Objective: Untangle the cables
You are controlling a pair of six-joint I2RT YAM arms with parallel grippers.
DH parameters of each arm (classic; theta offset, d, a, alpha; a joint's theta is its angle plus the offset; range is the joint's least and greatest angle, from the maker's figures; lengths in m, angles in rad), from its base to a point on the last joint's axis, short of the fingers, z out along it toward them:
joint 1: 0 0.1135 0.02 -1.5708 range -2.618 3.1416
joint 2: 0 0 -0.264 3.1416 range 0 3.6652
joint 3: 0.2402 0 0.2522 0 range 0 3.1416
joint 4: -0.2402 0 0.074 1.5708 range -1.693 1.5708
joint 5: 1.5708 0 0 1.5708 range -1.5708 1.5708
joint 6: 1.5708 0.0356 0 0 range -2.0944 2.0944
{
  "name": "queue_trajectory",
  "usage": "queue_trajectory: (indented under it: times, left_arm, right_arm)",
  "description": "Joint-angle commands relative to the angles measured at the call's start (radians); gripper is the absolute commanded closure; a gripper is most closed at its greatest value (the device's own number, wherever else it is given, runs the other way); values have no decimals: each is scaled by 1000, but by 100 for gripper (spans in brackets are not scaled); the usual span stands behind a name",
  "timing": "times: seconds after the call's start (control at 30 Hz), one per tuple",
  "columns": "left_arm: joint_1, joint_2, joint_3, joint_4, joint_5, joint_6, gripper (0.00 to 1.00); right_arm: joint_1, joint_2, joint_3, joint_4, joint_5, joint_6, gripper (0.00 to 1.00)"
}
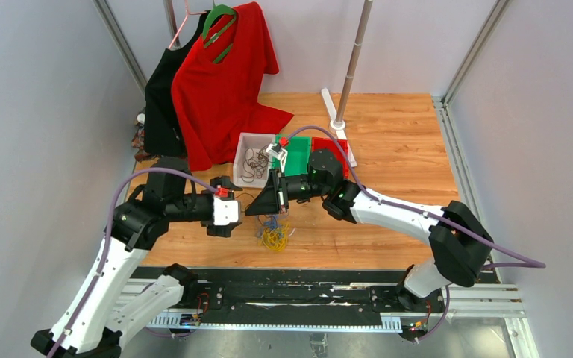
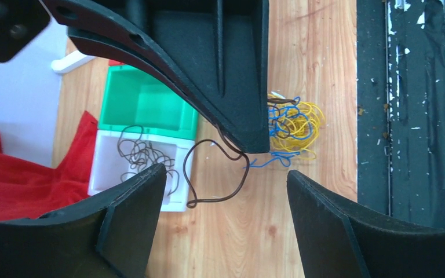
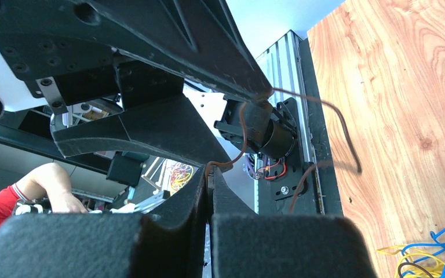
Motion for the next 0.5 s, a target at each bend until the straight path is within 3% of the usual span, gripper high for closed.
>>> queue_trajectory:
  times: [0.0,0.1,0.27,0.3,0.37,0.4,0.47]
  left_arm:
    - [-11,2,-24,24,34,-36,20]
    - [-28,33,-25,24,18,-35,21]
    - [-29,80,-12,25,7,-43,31]
    - [-30,81,-12,30,3,-45,37]
    - [-30,77,-6,47,-18,-66,59]
    - [-30,76,4,48,-32,-72,76]
    - [-29,74,24,48,-64,-94,96]
  right_arm:
    - [21,14,39,63,-21,5,99]
    - [30,21,41,78,-21,12,99]
    - [37,23,36,84,-13,12,99]
    - [36,23,33,84,-11,12,99]
    - [35,22,25,82,-4,9,100]
    - [35,21,19,82,-1,5,99]
    - [30,15,0,82,9,-3,98]
